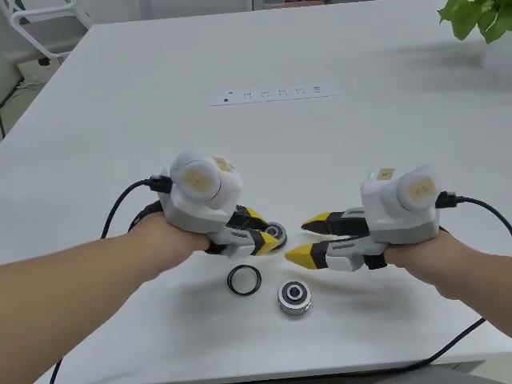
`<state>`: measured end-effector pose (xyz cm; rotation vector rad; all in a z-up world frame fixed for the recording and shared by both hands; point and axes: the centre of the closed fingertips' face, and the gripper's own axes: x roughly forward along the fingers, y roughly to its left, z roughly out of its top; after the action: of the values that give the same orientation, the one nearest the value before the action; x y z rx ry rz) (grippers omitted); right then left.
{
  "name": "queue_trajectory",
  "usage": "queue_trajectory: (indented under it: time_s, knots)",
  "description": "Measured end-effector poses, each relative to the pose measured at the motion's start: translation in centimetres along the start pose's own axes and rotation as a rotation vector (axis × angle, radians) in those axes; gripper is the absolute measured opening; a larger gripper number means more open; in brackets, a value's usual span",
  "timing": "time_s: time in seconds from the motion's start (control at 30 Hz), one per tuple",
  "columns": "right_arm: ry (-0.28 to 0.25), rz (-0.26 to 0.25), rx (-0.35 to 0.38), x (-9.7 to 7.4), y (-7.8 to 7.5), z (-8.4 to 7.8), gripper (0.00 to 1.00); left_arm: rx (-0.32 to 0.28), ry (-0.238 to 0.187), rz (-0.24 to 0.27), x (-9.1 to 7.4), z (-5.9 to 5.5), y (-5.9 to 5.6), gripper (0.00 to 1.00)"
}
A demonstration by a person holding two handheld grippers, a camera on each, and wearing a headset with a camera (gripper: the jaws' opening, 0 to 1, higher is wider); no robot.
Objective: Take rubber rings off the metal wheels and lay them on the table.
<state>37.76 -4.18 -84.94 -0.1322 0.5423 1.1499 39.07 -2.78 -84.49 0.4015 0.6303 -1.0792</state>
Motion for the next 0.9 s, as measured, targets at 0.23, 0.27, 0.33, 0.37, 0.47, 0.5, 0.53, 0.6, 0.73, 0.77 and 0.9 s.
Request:
queue_trajectory:
  time_s: [0.23,0.27,0.33,0.37,0.47,0.5,0.53,0.6,0.73,0.77,0.9]
  knots:
    - [-0.001,0.008,-0.004,0.4,0.2,0.2,0.37,-0.044,-0.01,-0.006,0.1,0.0,0.4,0.17]
    - [-0.001,0.009,-0.005,0.5,0.2,0.3,0.37,-0.044,-0.01,-0.006,0.0,0.0,0.4,0.17]
    - [0.002,0.011,-0.01,0.5,0.2,0.2,0.37,-0.041,-0.01,-0.003,0.0,0.0,0.4,0.16]
    - [0.004,0.011,-0.012,0.5,0.3,0.2,0.37,-0.04,-0.01,-0.001,0.0,0.0,0.5,0.16]
    - [0.005,0.01,-0.013,0.5,0.2,0.2,0.37,-0.033,-0.009,0.002,0.0,0.0,0.4,0.16]
    - [0.005,0.01,-0.013,0.5,0.2,0.2,0.37,-0.031,-0.009,0.004,0.0,0.0,0.4,0.16]
    - [0.005,0.01,-0.012,0.6,0.2,0.2,0.37,-0.033,-0.01,0.006,-0.1,0.0,0.5,0.16]
    - [0.005,0.01,-0.012,0.6,0.2,0.3,0.36,-0.031,-0.012,0.007,-0.2,0.0,0.4,0.15]
    - [0.004,0.009,-0.013,0.7,0.3,0.3,0.36,-0.021,-0.006,0.014,-0.2,-0.1,0.3,0.14]
    - [0.002,0.008,-0.012,0.8,0.3,0.4,0.36,-0.02,-0.007,0.015,-0.2,-0.1,0.4,0.14]
    - [-0.001,0.006,-0.014,1.1,0.3,0.6,0.36,-0.025,-0.005,0.017,-0.1,0.0,0.4,0.14]
